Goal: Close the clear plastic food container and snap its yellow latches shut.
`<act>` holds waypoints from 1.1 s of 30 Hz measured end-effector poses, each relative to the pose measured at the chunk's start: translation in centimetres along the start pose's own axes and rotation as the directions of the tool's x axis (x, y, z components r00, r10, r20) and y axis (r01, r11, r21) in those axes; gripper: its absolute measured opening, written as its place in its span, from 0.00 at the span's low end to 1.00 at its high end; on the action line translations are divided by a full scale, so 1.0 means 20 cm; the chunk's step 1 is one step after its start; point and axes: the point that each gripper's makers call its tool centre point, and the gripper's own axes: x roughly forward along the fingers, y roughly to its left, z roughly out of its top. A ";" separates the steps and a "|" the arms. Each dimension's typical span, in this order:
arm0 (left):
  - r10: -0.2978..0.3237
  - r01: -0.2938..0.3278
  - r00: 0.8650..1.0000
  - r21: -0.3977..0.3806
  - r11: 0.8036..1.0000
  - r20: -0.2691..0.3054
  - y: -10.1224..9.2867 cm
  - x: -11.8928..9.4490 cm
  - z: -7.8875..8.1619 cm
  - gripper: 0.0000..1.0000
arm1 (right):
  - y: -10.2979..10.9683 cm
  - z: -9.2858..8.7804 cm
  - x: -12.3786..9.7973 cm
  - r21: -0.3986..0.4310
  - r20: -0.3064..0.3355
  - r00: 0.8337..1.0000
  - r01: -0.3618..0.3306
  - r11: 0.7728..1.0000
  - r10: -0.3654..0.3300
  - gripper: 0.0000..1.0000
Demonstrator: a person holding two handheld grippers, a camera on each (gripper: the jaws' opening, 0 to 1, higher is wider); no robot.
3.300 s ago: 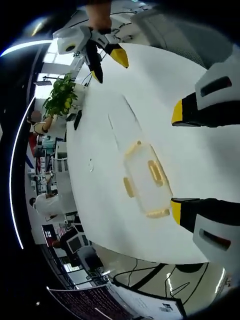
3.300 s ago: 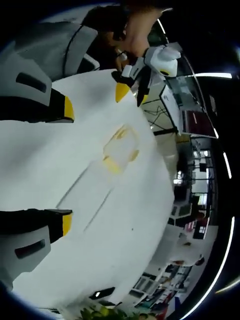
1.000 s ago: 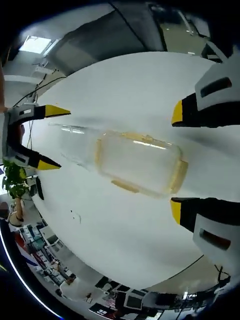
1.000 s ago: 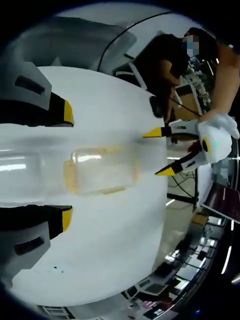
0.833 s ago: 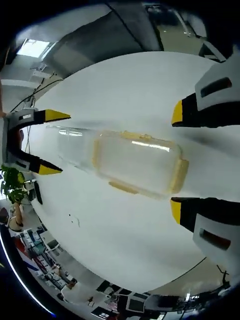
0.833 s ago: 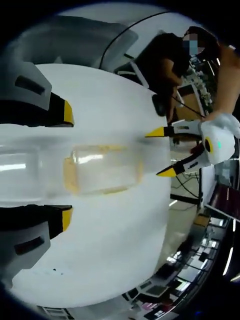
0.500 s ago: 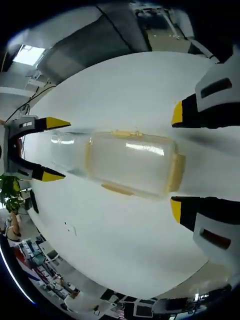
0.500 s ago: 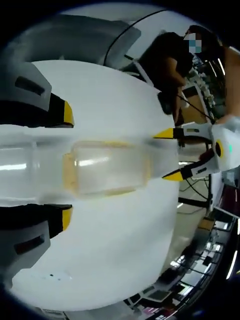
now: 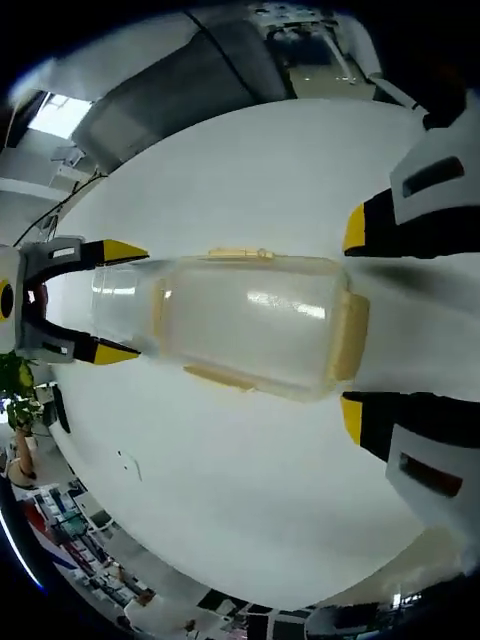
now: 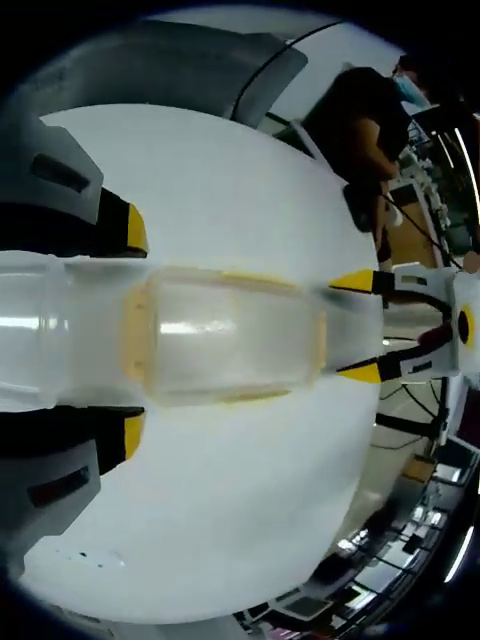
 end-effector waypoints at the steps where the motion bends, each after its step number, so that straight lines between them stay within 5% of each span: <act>1: -0.001 0.001 1.000 0.002 1.000 0.002 0.00 0.00 0.00 0.48 | 0.00 0.00 0.00 -0.002 0.000 1.000 0.000 1.000 0.000 0.56; 33: -0.039 0.039 0.999 0.048 0.998 0.013 0.01 0.11 -0.07 0.43 | -0.04 -0.05 0.11 -0.034 -0.057 0.998 0.006 0.999 -0.008 0.50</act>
